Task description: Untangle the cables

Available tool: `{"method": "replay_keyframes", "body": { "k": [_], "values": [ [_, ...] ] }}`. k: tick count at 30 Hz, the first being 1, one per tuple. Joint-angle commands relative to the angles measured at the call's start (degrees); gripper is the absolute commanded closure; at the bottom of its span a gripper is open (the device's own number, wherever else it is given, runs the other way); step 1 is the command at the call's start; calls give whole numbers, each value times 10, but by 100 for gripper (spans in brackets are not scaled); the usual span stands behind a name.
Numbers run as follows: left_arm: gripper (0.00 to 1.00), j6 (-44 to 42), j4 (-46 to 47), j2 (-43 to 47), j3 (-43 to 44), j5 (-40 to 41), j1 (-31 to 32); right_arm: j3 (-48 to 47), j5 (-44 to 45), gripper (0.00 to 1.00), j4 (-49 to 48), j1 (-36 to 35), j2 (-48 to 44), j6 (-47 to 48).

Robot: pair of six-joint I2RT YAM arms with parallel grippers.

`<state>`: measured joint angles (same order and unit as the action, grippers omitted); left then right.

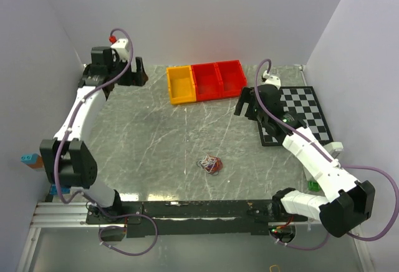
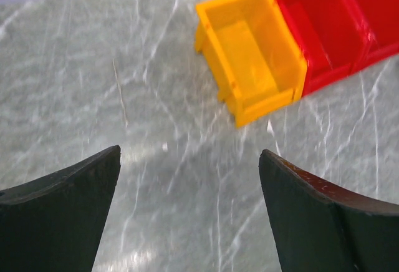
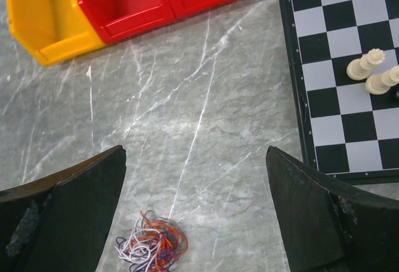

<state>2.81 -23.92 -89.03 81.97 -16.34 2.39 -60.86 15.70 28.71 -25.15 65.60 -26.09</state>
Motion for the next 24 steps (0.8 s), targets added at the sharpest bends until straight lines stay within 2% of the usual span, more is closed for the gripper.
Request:
{"method": "replay_keyframes", "body": {
  "k": [1,5,11,24],
  "values": [
    [3,56,14,-62,80,16,17,-11,16,0,-6,-10,-21,2],
    [4,95,33,-123,120,78,35,-14,35,0,4,-21,-32,2],
    [3,101,78,-168,140,189,76,1,51,0,-1,-40,-60,5],
    [3,128,111,-278,189,268,147,3,52,2,-11,-52,-36,-12]
  ]
}}
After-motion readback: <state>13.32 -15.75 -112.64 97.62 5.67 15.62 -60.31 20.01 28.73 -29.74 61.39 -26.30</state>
